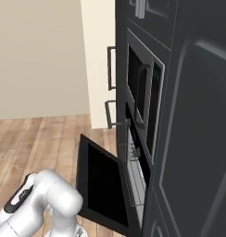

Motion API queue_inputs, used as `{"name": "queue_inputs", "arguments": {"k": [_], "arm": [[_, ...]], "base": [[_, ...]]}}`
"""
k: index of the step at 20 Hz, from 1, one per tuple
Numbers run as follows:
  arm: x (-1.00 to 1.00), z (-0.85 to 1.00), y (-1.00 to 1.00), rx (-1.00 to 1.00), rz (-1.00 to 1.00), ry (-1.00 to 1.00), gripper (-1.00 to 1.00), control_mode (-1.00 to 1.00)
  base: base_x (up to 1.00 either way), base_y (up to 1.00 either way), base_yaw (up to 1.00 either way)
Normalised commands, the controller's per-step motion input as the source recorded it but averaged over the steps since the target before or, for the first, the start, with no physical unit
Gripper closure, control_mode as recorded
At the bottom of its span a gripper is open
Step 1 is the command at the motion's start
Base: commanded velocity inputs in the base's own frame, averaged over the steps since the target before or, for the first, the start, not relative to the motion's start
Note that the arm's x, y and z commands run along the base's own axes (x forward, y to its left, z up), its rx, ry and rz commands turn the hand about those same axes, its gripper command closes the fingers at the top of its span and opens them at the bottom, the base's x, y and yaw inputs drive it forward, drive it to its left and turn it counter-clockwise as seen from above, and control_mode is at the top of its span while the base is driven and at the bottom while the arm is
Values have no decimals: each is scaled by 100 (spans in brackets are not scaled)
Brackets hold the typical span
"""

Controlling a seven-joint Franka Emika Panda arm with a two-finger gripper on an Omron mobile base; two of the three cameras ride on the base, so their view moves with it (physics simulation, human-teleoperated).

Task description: Take the baked cake out of the oven and place it on the plate for cooling. Then close the oven door.

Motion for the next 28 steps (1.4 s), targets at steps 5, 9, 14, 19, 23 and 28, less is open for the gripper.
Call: {"name": "queue_inputs", "arguments": {"k": [5,9,14,19,23,28], "arm": [[47,0,-21,-36,-51,-23,-100,-100],[54,0,-35,-33,-48,-20,-100,-100],[56,0,-37,-31,-46,-21,-100,-100],[59,3,-36,-31,-44,-22,-100,-100],[80,0,-29,-28,-42,-22,-100,-100],[97,0,-20,-27,-38,-24,-100,-100]], "base": [[0,0,0],[0,0,0],[0,0,0],[0,0,0],[0,0,0],[0,0,0]]}}
